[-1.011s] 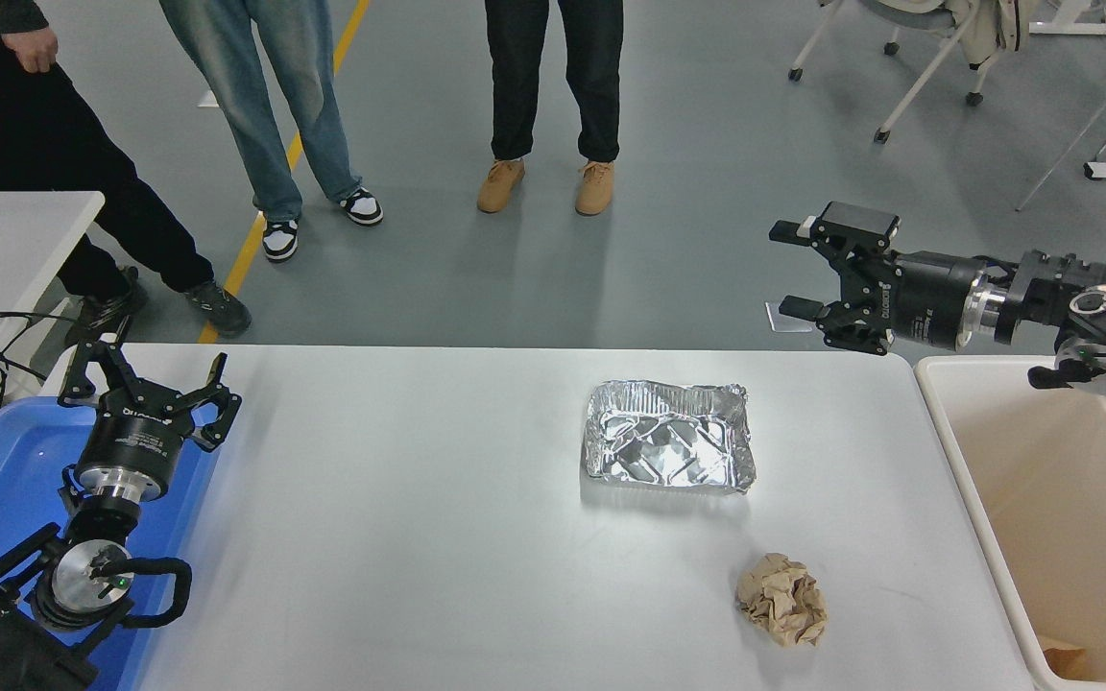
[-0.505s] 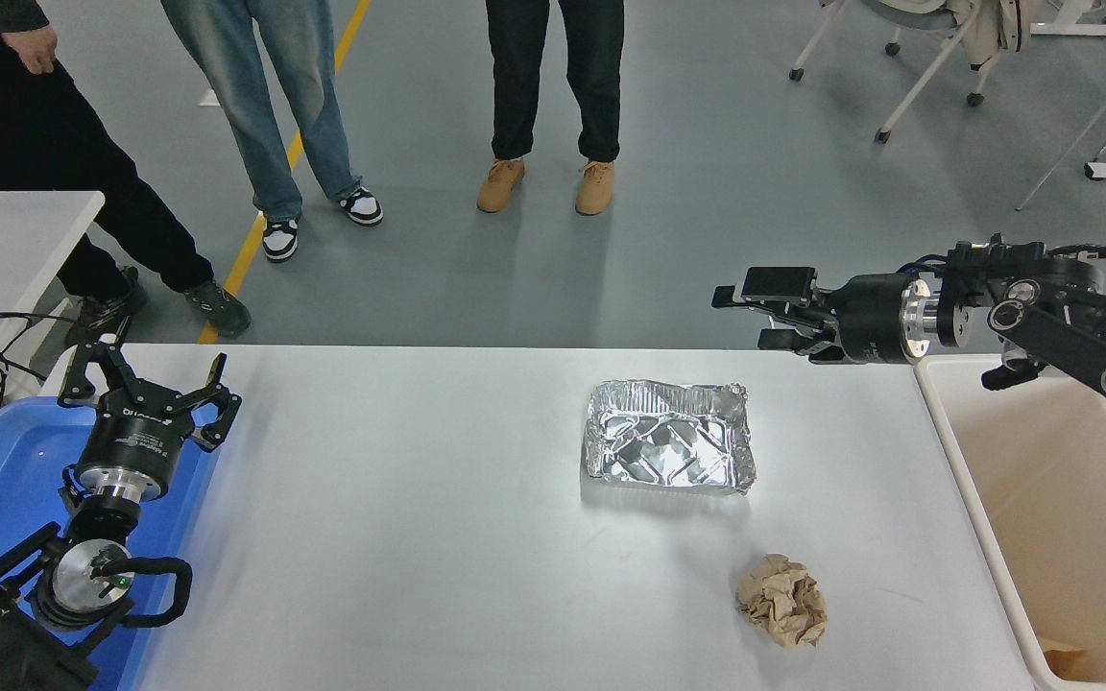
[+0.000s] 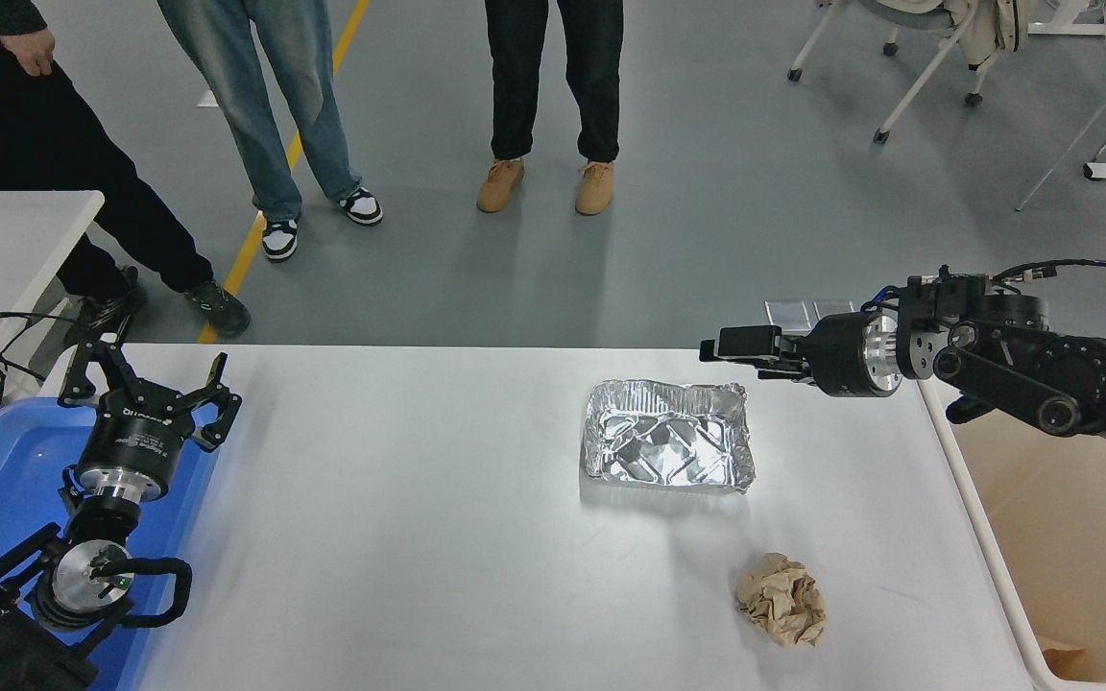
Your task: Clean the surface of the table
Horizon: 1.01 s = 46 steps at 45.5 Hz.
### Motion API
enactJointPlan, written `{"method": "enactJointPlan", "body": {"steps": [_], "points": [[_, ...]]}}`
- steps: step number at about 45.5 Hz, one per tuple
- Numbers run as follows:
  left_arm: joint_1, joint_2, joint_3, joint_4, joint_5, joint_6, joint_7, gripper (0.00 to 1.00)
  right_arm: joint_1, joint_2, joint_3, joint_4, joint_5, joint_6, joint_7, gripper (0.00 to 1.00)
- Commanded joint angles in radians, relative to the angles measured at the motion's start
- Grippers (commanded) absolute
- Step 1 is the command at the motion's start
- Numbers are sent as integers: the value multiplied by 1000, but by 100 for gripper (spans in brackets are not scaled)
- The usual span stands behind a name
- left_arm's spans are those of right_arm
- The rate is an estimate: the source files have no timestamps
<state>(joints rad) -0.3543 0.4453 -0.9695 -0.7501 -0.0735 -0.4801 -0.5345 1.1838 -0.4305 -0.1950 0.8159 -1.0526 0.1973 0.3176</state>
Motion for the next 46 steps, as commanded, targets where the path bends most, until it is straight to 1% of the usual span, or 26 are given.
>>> {"method": "enactJointPlan", "body": {"steps": [1, 13, 20, 28, 36, 43, 46], "points": [[0, 0, 0, 0, 0, 0, -1, 99, 23, 38, -133, -1, -41, -118, 0, 100], [0, 1, 0, 0, 0, 0, 1, 99, -1, 48, -172, -41, -44, -119, 1, 100], [0, 0, 0, 0, 0, 0, 1, 99, -32, 101, -172, -81, -41, -121, -2, 100], [0, 0, 0, 0, 0, 0, 1, 99, -72, 107, -169, -112, -30, -121, -11, 100], [0, 1, 0, 0, 0, 0, -1, 99, -98, 163, -169, -165, 12, -122, -61, 100], [0, 0, 0, 0, 0, 0, -1, 99, -133, 216, -169, -279, 37, -136, -127, 100], [0, 1, 0, 0, 0, 0, 1, 99, -142, 240, -167, -311, 45, -141, -135, 100]]}}
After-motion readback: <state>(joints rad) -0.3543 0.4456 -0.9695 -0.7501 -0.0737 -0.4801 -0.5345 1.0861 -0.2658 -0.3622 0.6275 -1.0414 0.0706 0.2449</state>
